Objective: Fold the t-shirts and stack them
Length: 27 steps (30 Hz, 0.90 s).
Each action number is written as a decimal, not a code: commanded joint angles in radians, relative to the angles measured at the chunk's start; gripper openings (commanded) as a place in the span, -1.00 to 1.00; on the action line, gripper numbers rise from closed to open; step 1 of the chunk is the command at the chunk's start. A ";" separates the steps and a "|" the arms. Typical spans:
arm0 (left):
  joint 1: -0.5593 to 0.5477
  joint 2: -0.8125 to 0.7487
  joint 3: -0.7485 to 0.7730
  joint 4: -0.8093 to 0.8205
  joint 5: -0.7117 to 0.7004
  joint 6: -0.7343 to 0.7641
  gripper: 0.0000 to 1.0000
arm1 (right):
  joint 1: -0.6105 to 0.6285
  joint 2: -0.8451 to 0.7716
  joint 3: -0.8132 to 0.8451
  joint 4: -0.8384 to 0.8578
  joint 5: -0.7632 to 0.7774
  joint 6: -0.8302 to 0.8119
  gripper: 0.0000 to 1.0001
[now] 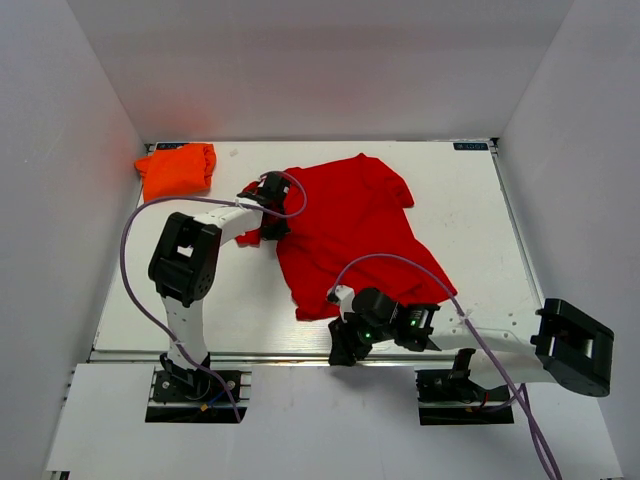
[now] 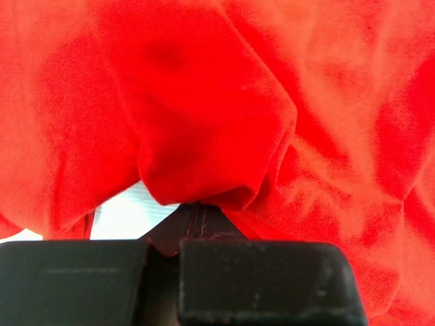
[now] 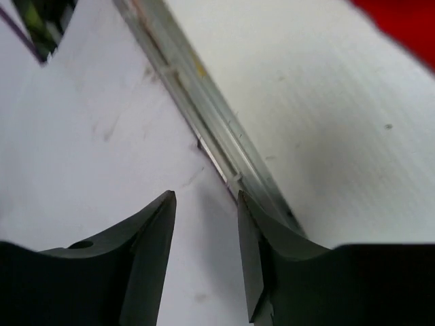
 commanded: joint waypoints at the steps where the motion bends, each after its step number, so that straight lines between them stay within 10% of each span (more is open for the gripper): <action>1: 0.024 0.024 -0.038 -0.098 -0.101 0.032 -1.00 | 0.024 -0.003 0.072 -0.130 -0.092 -0.118 -0.04; 8: 0.024 -0.010 -0.047 -0.098 -0.101 0.032 -1.00 | 0.007 -0.049 0.234 -0.167 0.427 -0.150 0.07; 18: 0.024 -0.010 -0.047 -0.098 -0.090 0.041 -1.00 | 0.011 0.288 0.469 -0.070 0.116 -0.440 0.12; 27: 0.024 -0.010 -0.056 -0.098 -0.081 0.050 -1.00 | 0.031 0.423 0.546 -0.052 0.197 -0.652 0.12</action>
